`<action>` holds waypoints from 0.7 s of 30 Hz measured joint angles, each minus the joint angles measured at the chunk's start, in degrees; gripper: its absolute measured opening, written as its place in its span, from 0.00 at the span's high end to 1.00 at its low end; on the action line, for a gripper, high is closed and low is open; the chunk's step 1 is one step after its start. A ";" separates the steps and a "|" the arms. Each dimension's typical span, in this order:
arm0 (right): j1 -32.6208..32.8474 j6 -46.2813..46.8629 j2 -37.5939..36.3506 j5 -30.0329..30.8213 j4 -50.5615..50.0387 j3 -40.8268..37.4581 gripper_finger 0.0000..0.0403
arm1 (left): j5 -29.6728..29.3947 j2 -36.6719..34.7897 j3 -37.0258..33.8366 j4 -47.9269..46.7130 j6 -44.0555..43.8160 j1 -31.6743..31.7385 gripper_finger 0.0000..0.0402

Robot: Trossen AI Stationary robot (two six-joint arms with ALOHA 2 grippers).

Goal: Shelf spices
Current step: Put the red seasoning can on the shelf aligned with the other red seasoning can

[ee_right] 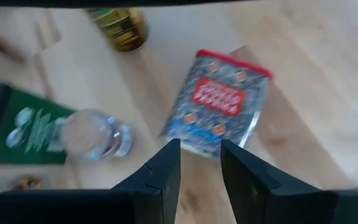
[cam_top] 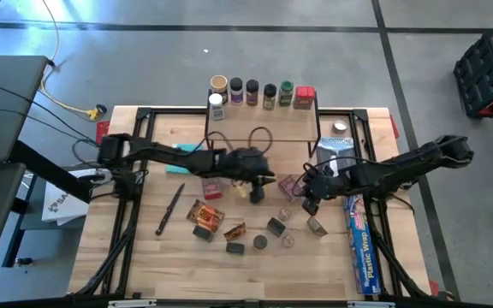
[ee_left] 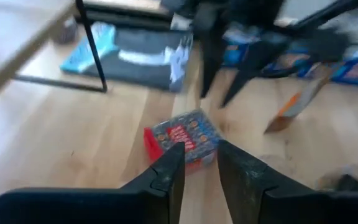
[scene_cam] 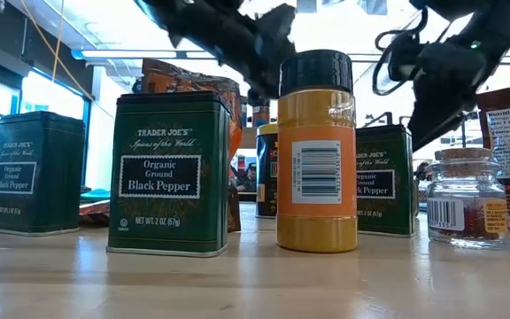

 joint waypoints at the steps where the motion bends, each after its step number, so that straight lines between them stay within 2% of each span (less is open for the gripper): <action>1: 0.69 -0.03 0.00 -0.09 0.28 -0.13 0.74 | 0.82 1.59 1.43 -1.19 0.02 0.41 0.79; 5: 3.02 0.73 -0.02 -0.26 1.71 -2.80 0.74 | 3.90 6.83 5.62 -3.03 0.11 1.32 0.81; 13: 3.33 4.43 0.00 -0.61 9.22 -10.64 0.74 | 4.07 12.27 7.18 -3.07 -0.90 1.84 0.84; 21: 3.33 3.23 -0.02 -0.06 11.19 -10.77 0.74 | 3.64 14.84 7.15 -2.56 -2.20 2.64 0.86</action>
